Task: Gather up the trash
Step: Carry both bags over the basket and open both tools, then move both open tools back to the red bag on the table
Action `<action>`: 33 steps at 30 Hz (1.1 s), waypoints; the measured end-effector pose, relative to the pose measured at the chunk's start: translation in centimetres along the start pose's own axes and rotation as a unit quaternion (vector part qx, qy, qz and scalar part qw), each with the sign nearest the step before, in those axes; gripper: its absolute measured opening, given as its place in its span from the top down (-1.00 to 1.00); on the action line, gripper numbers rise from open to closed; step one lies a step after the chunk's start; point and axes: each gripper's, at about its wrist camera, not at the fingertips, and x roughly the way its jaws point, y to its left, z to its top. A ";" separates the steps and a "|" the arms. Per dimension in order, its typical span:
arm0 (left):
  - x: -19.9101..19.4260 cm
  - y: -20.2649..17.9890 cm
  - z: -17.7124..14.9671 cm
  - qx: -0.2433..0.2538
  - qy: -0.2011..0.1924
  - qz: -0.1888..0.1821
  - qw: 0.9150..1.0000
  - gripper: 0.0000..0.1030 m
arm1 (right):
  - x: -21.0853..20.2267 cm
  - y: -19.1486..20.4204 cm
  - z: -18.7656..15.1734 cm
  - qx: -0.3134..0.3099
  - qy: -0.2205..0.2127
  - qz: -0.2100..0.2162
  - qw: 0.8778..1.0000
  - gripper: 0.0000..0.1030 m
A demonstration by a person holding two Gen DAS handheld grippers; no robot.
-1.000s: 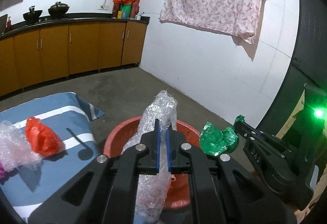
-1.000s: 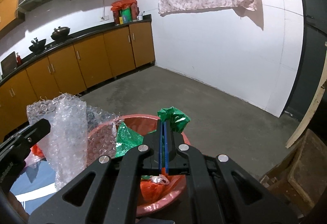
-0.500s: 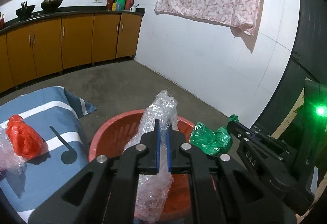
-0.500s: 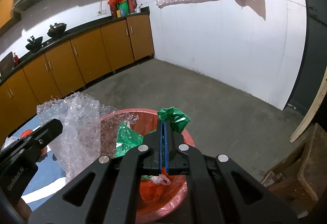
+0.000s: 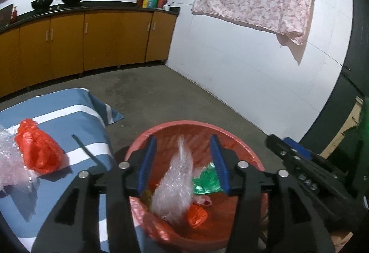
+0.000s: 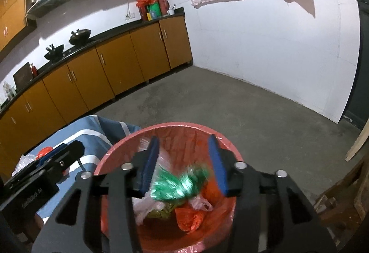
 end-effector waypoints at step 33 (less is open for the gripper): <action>-21.3 23.1 -9.0 -0.105 -0.040 0.303 0.946 -0.75 | 0.4 19.8 -5.5 -0.158 0.046 0.130 0.978 -0.20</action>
